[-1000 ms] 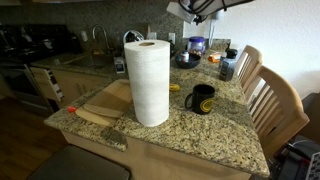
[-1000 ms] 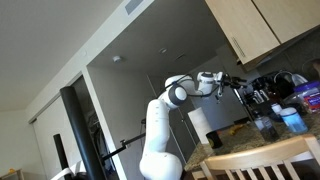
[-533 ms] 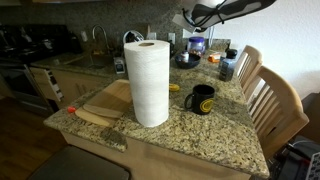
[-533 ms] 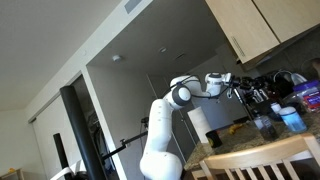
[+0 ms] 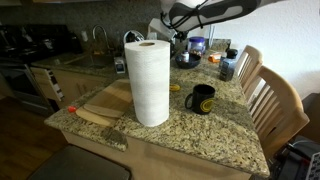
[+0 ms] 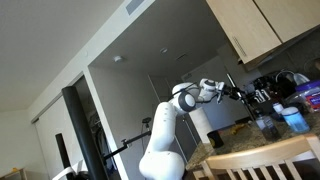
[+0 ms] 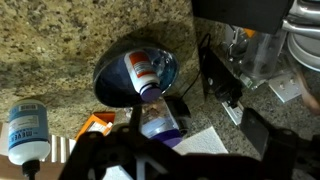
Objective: Take the orange bottle out of the bowl and put it on the counter
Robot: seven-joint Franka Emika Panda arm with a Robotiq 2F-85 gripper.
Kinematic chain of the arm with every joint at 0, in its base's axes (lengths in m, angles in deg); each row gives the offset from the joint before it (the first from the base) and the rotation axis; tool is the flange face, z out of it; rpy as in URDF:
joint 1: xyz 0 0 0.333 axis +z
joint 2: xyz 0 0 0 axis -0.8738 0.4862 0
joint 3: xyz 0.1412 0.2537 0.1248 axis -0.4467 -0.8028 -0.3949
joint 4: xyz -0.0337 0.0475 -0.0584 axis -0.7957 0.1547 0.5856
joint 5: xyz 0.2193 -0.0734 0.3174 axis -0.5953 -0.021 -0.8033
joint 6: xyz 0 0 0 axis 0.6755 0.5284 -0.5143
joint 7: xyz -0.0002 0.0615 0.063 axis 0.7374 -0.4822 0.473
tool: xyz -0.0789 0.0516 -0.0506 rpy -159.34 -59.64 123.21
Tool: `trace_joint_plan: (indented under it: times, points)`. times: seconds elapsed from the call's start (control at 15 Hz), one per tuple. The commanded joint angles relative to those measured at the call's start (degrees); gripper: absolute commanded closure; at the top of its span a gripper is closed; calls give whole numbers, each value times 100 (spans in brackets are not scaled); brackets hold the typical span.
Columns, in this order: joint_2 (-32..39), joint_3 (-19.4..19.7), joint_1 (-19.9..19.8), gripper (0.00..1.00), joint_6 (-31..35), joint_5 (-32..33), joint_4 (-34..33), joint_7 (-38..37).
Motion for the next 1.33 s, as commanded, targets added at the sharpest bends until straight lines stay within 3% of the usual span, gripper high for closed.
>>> trace_joint_plan:
  times: [0.0,0.07,0.13,0.33,0.4,0.67,0.73,1.0,1.07,1.27]
  points:
    - [-434,-184,-866,0,1415,-119,718,1077]
    - [-346,-64,-975,0,1524,-102,661,1524]
    - [-276,287,-888,0,910,213,481,1379]
    - [-77,870,-1158,0,827,705,272,969]
    - [-103,664,-1136,0,1015,484,272,1111]
    - [-91,698,-1180,0,1051,512,271,1102]
    - [-191,359,-1409,0,1395,19,394,1572]
    - [-244,-210,-1797,0,1622,-1195,431,2438]
    - [-115,130,-1525,0,1492,-773,272,2001]
    - [-111,97,-1554,0,1494,-815,263,2056]
